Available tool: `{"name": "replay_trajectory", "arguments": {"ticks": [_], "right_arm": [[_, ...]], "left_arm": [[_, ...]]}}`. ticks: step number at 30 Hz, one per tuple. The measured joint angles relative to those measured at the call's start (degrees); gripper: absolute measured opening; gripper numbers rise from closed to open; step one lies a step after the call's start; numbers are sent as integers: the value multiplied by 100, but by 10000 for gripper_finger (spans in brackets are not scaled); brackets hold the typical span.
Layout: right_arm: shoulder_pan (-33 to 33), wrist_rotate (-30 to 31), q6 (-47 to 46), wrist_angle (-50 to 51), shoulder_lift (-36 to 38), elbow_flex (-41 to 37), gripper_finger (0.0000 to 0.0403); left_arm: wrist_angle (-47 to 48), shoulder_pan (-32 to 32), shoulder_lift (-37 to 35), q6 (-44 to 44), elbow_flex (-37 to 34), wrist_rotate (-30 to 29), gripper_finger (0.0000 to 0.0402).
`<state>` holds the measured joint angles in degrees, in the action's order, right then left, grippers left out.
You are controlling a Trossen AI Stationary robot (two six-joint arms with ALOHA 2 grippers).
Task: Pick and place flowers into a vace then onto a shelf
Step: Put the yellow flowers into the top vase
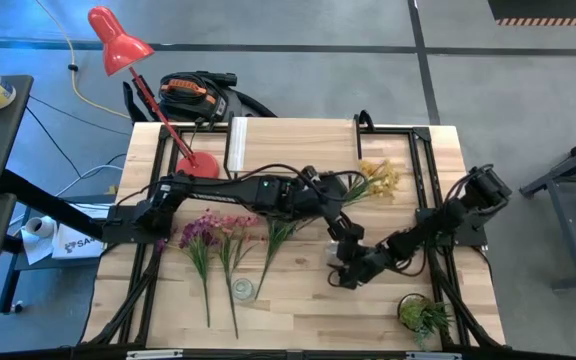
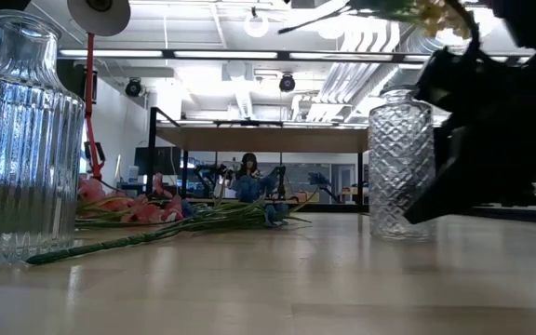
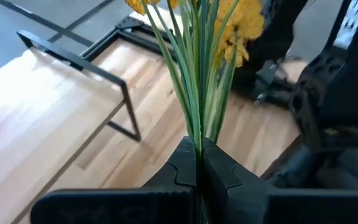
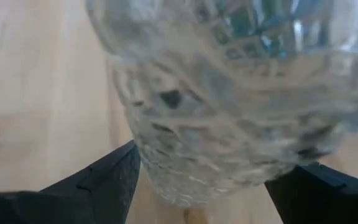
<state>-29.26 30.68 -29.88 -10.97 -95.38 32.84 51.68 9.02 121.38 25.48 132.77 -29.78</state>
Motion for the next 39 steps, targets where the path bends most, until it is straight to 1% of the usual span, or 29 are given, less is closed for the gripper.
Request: {"name": "replay_trajectory", "arguments": {"ticks": [3, 5, 8, 11, 13, 14, 16, 17, 18, 21, 23, 25, 30, 32, 36, 39], "right_arm": [[-11, 307, -119, 16, 43, -6, 315], [-111, 661, -345, 137, 109, -17, 316], [-370, 1349, -808, 196, 287, -9, 316], [-599, 1702, -979, 233, 367, -9, 316], [-676, 1721, -996, 270, 374, -5, 317], [-705, 1618, -1028, 362, 377, -4, 317], [-790, 1359, -1443, 595, 377, -4, 317], [-875, 1351, -1754, 686, 377, -4, 317], [-983, 1477, -2035, 751, 377, -4, 317], [-1282, 2280, -2643, 958, 335, -2, 317], [-1369, 2714, -2905, 1051, 335, -2, 317], [-1350, 2864, -2894, 1027, 335, 0, 317], [-1272, 2872, -2814, 942, 72, 2, 317], [-1269, 2853, -2777, 709, -59, 0, 317], [-1226, 2887, -2366, 144, -239, 2, 317], [-1076, 2900, -2229, -31, -293, 9, 317]], "left_arm": [[62, 0, -23, -32, -2, -47, 38], [162, 0, -35, -34, 0, -57, 39], [280, 0, -35, -34, 0, -55, 39], [271, -2, -35, -39, 0, -55, 39], [250, -4, -35, -40, -2, -55, 39], [237, -12, -35, -40, 0, -55, 39], [235, -45, -35, -39, 0, -20, 39], [240, -60, -35, -38, 0, 42, 39], [247, -81, -35, -39, 0, 89, 39], [247, -95, -35, -38, 0, 104, 39], [254, -98, -35, -38, 0, 109, 39], [251, -92, -33, -38, 0, 153, 39], [252, -140, -30, -32, 0, 236, 40], [266, -156, -30, -32, -1, 241, 40], [295, -200, -28, -67, 0, 305, 40], [272, -238, -28, -96, 0, 354, 40]]}}
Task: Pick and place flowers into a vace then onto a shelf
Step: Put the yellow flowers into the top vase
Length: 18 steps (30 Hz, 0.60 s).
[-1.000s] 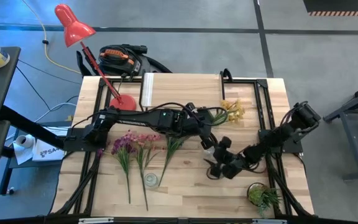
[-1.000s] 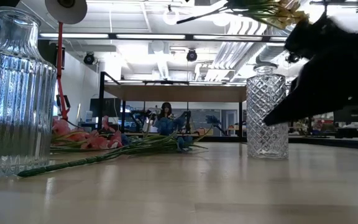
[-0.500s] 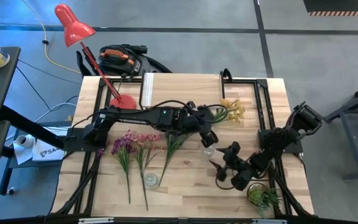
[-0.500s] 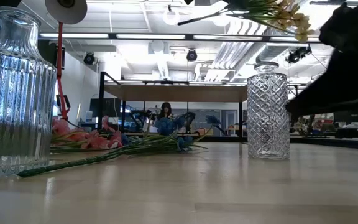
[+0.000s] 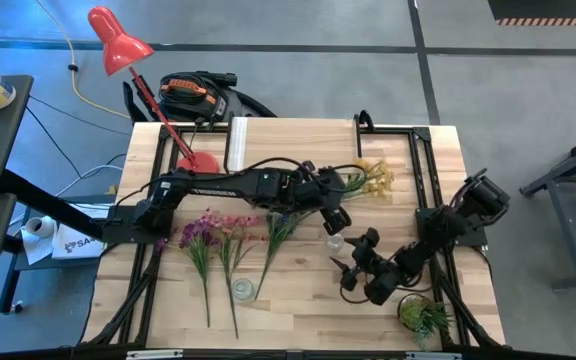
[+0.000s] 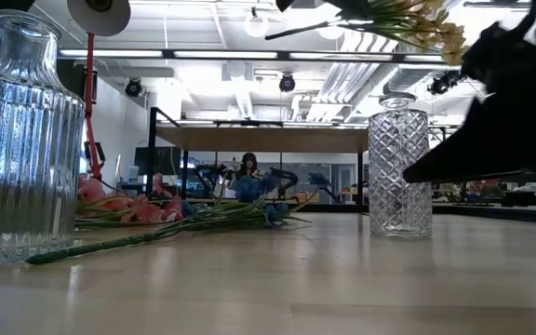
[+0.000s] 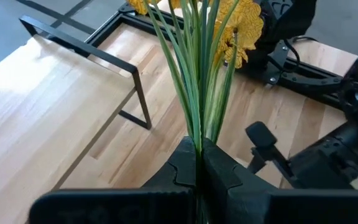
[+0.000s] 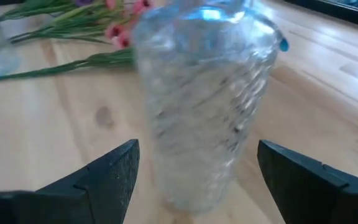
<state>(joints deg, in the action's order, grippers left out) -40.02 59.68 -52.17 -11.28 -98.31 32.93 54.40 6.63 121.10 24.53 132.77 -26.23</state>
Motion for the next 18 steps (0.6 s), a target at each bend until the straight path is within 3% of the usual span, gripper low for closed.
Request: {"name": "replay_trajectory", "arguments": {"ticks": [18], "right_arm": [[725, -170, 534, -364, -6, 0, 316]], "left_arm": [[-424, -252, 11, -529, -92, 436, 40]]}}
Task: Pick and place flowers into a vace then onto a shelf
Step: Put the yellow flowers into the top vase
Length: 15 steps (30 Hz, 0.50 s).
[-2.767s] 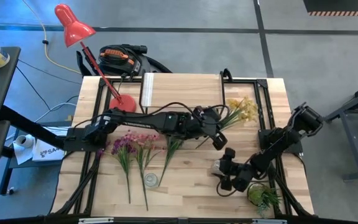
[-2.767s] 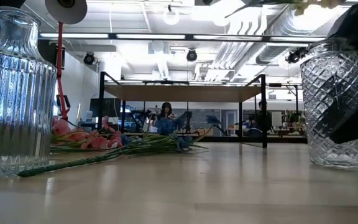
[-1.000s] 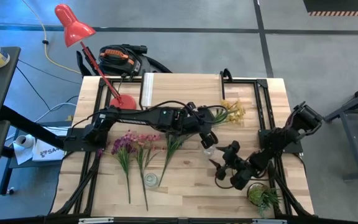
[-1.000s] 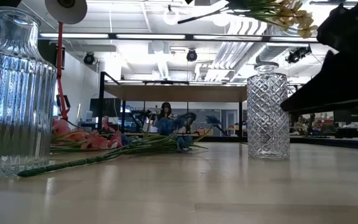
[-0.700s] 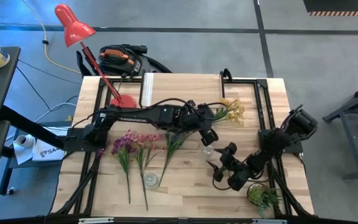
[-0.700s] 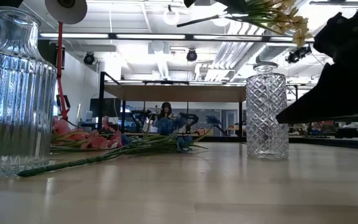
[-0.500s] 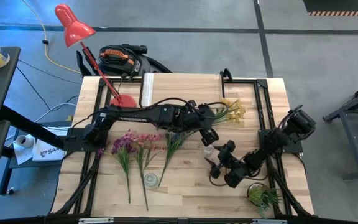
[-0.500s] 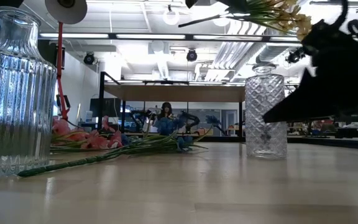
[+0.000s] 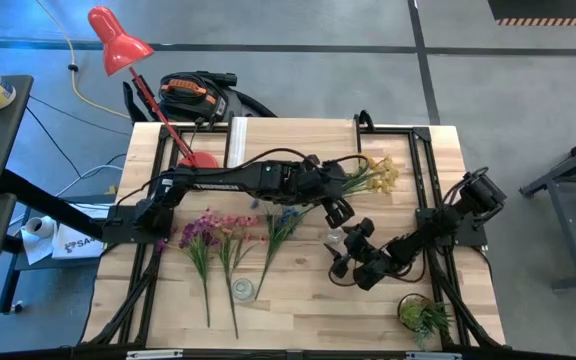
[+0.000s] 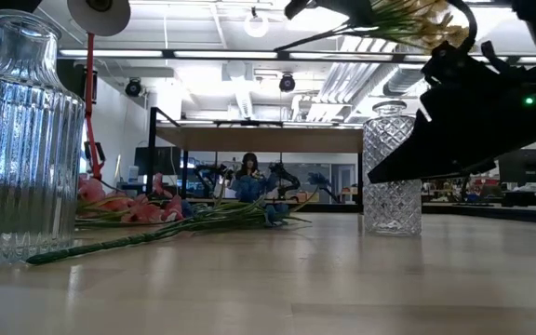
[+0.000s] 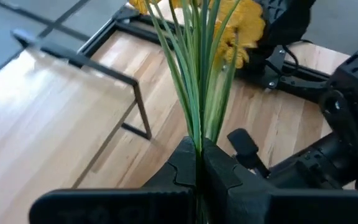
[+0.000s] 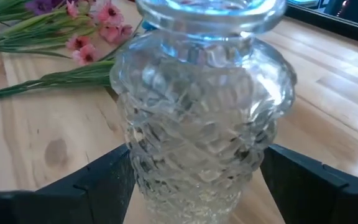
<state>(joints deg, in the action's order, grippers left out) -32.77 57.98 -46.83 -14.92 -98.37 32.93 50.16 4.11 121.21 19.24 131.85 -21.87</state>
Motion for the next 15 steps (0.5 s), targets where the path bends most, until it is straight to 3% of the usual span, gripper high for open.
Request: {"name": "replay_trajectory", "arguments": {"ticks": [6, 10, 15], "right_arm": [[-4, -30, -51, -1, 0, 0, 296], [-114, -47, -70, 4, 0, 0, 271], [-232, -142, -235, 55, 11, 0, 255]], "left_arm": [[-1380, 1, -5, -688, -328, 244, 36], [-2760, -93, -3, -878, -497, 1004, 36], [-3754, -273, -8, -719, -1268, 1269, 36]]}}
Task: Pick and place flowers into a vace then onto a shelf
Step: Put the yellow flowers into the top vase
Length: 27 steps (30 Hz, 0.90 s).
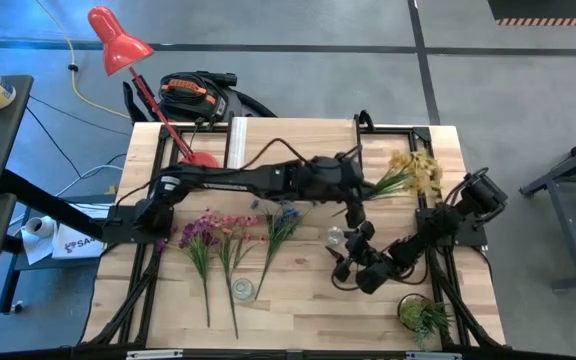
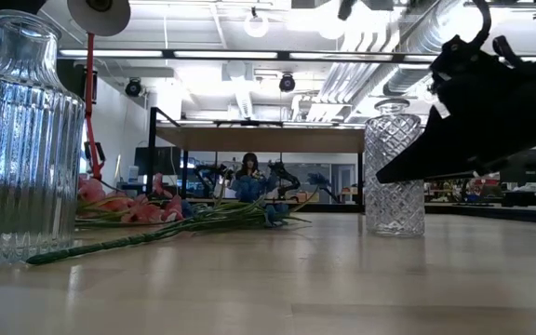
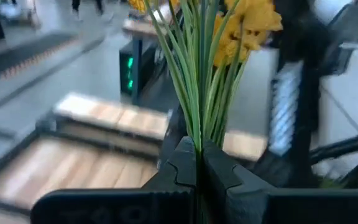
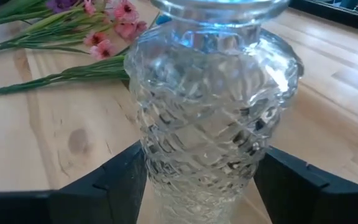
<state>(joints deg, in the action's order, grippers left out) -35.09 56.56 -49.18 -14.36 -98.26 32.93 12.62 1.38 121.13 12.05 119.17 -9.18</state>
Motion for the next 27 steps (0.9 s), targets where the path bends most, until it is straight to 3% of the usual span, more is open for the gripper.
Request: {"name": "replay_trajectory", "arguments": {"ticks": [3, 8, 10, 14, 17, 22, 27], "right_arm": [[-72, -35, -208, 45, 7, 1, 257], [-107, -205, -443, 131, 13, 10, 262], [-107, -299, -476, 134, 13, 14, 263], [-131, -366, -457, 127, 33, 13, 263], [-131, -421, -449, 115, 35, 11, 263], [-127, -590, -466, 65, 35, 11, 263], [-43, -679, -464, 59, 35, 7, 264]], "left_arm": [[-1103, -80, -16, 294, -713, 358, 36], [-3173, -125, -502, 711, -2154, 466, 36], [-3893, -177, -862, 863, -2893, 462, 36], [-6318, -133, -1380, 1205, -4254, 385, 36], [-7573, 74, -1367, 1403, -5081, 232, 36], [-8667, 255, -1264, 1118, -5629, 143, 36], [-8381, 334, -1255, 441, -5580, 614, 36]]}}
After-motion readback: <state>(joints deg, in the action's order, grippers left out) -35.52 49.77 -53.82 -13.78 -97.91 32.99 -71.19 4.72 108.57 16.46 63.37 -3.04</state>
